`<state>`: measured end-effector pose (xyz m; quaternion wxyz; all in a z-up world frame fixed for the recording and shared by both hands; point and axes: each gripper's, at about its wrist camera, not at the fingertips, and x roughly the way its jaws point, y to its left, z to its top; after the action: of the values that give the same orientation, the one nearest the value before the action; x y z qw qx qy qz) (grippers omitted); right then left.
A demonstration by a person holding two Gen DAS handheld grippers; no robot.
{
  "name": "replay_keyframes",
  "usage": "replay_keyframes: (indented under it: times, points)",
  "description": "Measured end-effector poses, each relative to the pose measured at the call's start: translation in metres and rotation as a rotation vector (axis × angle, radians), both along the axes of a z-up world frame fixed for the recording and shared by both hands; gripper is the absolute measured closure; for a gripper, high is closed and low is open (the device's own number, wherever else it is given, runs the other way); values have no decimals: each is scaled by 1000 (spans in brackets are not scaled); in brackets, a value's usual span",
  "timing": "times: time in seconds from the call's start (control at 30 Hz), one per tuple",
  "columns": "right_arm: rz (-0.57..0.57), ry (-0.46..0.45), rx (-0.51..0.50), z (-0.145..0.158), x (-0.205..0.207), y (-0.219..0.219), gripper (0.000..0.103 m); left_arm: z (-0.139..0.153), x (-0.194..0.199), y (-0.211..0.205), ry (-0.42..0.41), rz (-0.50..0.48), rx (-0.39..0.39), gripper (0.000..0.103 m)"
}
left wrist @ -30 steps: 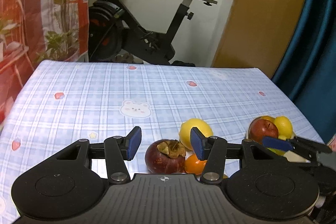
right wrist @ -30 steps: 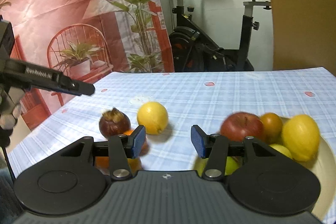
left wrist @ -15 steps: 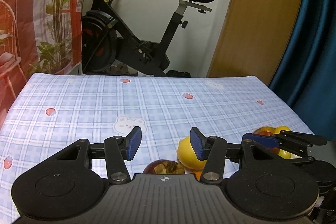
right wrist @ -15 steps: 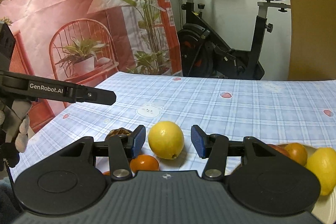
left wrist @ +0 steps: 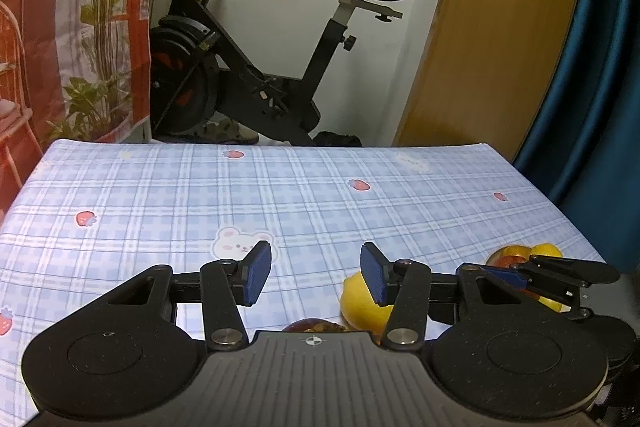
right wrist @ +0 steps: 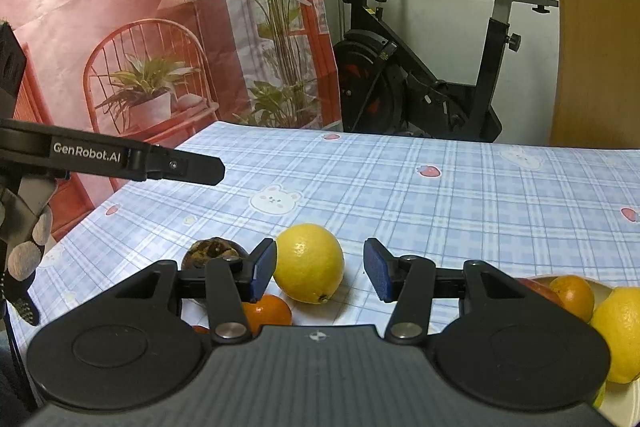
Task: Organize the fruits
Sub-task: 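Close the left gripper around the yellow lemon and lift it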
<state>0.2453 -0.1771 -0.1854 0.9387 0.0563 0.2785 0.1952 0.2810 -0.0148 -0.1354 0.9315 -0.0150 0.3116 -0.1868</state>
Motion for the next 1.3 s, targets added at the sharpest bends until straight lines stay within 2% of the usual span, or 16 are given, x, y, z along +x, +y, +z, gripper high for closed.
replay_keyframes:
  times: [0.23,0.43,0.6,0.7,0.93,1.07,1.3]
  points:
    - [8,20,6,-6,9,2,51,-8,15,-3,43,-22,-26,51]
    - [34,42,2,-12,17,15,49,-23,28,-14,137,-76,-53,50]
    - [40,82,-5,-21,29,22,46,-39,43,-19,233,-116,-107,49]
    - [31,107,7,-25,36,22,46,-47,46,-19,265,-124,-107,49]
    - [37,140,17,-31,45,23,43,-56,49,-23,296,-155,-120,43]
    - [41,148,10,-32,48,26,44,-61,49,-25,311,-170,-131,44]
    - [33,142,18,-33,43,24,45,-61,46,-34,283,-183,-113,44]
